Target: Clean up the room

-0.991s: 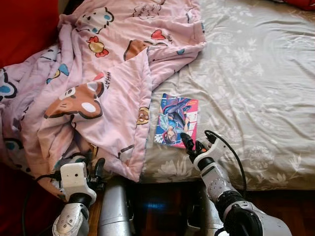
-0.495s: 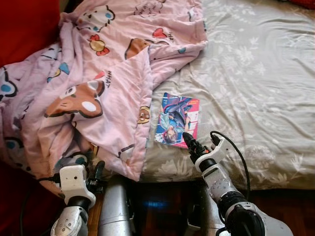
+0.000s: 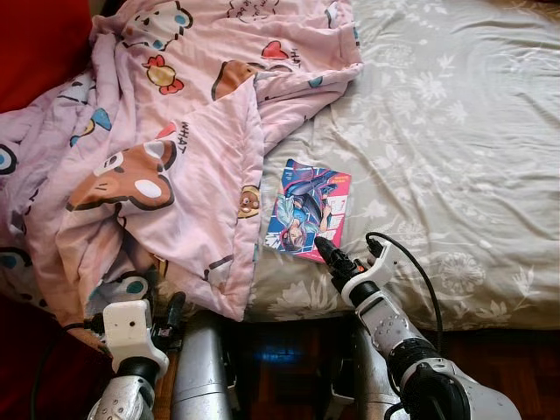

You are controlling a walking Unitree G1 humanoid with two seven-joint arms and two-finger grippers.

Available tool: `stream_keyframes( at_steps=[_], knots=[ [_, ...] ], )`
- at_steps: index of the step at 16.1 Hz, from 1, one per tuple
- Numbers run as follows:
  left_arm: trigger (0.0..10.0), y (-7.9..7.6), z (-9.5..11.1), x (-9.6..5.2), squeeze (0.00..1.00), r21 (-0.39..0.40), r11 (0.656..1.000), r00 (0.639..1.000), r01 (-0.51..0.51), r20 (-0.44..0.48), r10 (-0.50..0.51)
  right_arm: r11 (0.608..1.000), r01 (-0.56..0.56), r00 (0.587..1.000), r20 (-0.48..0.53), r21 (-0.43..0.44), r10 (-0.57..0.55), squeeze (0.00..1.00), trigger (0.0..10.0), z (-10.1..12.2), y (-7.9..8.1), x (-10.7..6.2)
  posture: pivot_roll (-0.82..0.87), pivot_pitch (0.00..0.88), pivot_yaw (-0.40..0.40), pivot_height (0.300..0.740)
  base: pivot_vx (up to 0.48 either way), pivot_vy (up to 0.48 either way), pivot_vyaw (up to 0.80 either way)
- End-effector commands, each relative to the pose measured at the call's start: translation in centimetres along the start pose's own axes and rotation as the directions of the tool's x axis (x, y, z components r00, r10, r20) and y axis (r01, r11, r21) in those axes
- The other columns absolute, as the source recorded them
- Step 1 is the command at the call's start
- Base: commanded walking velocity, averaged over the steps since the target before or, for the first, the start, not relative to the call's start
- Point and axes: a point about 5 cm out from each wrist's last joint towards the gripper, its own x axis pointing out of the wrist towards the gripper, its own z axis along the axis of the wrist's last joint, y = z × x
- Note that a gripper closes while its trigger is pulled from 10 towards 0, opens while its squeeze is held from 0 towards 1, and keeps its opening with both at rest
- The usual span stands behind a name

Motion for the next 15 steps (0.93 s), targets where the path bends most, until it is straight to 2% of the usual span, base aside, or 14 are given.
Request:
stream_keyframes(
  at_steps=[1,6,9,11,15],
  knots=[
    [10.0,0.2,-0.5,-0.7,0.0,-0.001,1.0,0.999,-0.014,-0.035,0.014,0.988,0.123,0.984,-0.138,0.089,-0.11,0.0,10.0,-3.7,-2.3,-1.7,0.2,0.447,-0.029,0.589,0.0,0.0,0.0],
    [10.0,0.1,-0.4,-1.5,0.0,0.001,1.0,0.999,-0.013,-0.048,0.014,0.984,-0.008,0.993,-0.112,0.18,0.029,0.0,10.0,-3.4,-0.9,-1.1,0.21,0.464,-0.025,0.589,0.0,0.0,0.0],
    [10.0,0.3,-0.5,-2.1,0.0,0.007,1.0,0.998,-0.018,-0.066,0.019,0.981,-0.038,0.991,-0.122,0.192,0.062,0.0,10.0,-3.7,-0.3,-0.8,0.22,0.481,-0.024,0.589,0.0,0.0,0.0],
    [10.0,0.3,-0.6,-2.2,0.0,0.008,1.0,0.997,-0.02,-0.07,0.02,0.982,-0.04,0.992,-0.112,0.186,0.062,0.0,0.0,-3.5,0.0,-0.6,0.21,0.481,-0.024,0.589,0.0,0.0,0.0],
    [10.0,0.1,-0.6,-2.0,0.0,0.011,1.0,0.997,-0.015,-0.074,0.016,0.984,-0.044,0.992,-0.112,0.175,0.065,0.0,0.0,-3.2,-0.1,-0.6,0.21,0.473,-0.027,0.589,0.0,0.0,0.0]
  ],
)
